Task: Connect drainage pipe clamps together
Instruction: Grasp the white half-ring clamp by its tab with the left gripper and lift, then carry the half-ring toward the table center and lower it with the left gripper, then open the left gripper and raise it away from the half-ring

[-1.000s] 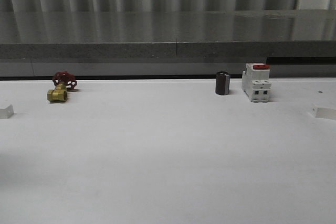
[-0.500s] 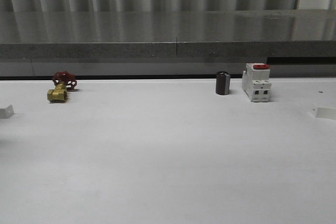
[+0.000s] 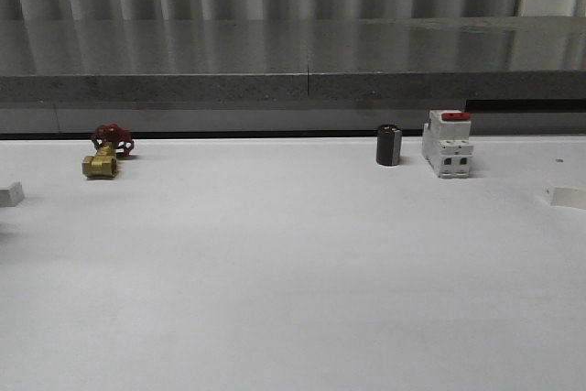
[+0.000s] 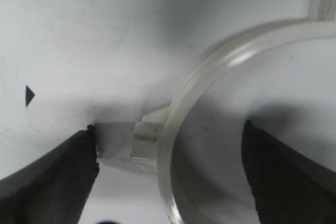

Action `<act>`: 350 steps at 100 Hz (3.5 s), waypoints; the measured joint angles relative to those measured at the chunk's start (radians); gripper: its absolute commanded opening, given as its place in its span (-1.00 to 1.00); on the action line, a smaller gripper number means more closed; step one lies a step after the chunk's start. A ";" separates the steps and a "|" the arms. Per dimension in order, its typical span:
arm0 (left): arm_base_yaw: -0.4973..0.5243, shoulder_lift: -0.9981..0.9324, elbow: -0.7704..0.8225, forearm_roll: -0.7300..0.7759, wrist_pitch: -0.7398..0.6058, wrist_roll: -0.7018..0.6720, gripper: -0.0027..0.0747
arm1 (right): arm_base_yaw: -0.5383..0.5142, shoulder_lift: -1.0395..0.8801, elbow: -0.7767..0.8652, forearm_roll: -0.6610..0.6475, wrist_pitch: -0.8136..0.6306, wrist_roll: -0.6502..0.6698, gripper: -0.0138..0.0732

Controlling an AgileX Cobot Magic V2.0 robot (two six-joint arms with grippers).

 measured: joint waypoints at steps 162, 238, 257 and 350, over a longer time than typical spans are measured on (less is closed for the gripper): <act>-0.713 -0.043 -0.163 0.136 0.069 -0.753 -0.83 | 0.000 0.000 0.000 0.000 0.000 0.000 -0.84; -0.766 0.061 -0.206 0.071 0.052 -0.780 0.41 | 0.000 0.000 0.000 0.000 0.000 0.000 -0.84; -0.770 0.064 -0.227 0.073 0.044 -0.780 0.40 | 0.000 0.000 0.000 0.000 0.000 0.000 -0.84; -0.443 -0.501 0.143 -0.223 -0.197 0.005 -0.98 | 0.000 0.000 0.000 0.000 0.000 0.000 -0.84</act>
